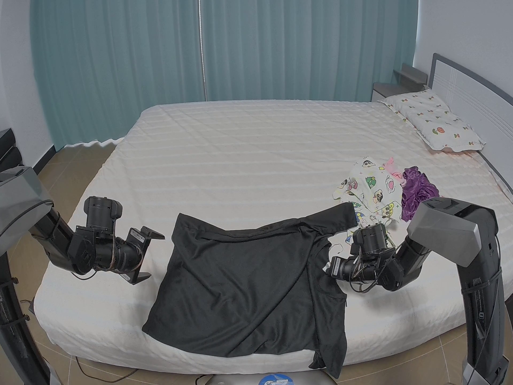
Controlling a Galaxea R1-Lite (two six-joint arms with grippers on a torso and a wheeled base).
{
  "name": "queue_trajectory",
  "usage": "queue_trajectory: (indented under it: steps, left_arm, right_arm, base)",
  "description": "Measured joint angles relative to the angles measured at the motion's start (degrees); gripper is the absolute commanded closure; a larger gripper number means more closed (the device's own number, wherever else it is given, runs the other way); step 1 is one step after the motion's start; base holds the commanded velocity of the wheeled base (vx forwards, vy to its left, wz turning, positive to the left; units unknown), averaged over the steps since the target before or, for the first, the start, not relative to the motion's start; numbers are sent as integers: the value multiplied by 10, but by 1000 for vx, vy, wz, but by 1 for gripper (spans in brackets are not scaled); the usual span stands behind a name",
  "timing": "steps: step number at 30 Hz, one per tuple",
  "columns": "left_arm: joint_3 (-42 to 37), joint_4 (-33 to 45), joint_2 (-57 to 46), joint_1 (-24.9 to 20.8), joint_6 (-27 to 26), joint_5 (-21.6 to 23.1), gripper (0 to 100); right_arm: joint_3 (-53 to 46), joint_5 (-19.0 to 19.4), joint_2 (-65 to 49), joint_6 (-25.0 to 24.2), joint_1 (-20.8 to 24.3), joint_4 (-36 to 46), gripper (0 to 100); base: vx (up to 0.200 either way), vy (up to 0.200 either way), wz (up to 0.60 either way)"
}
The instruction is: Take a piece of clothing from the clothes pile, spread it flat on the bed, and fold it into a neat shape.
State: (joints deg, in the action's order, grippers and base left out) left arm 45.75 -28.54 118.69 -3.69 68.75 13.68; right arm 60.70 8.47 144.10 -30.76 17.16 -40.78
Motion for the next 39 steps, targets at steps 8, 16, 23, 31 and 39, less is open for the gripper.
queue_trajectory:
  steps: [8, 16, 23, 31, 39]
  left_arm:
    - [-11, 5, -1, 0, -26, -1, 0]
    - [-52, 16, -3, -3, -102, -3, 0]
    - [-64, 71, -4, -5, -155, -6, 0]
    - [-75, 74, -2, -10, -184, -8, 0]
    - [-91, 73, -1, -13, -203, -10, 0]
  right_arm:
    - [-33, 0, -38, 5, -43, -3, 100]
    - [-48, 4, -77, 57, -98, -3, 100]
    - [-28, 3, -85, 98, -126, 3, 100]
    - [32, -2, -78, 126, -154, 40, 100]
    - [74, -23, -56, 135, -172, 45, 0]
  base:
    - [0, 0, 0]
    - [0, 0, 0]
    - [0, 0, 0]
    - [0, 0, 0]
    - [0, 0, 0]
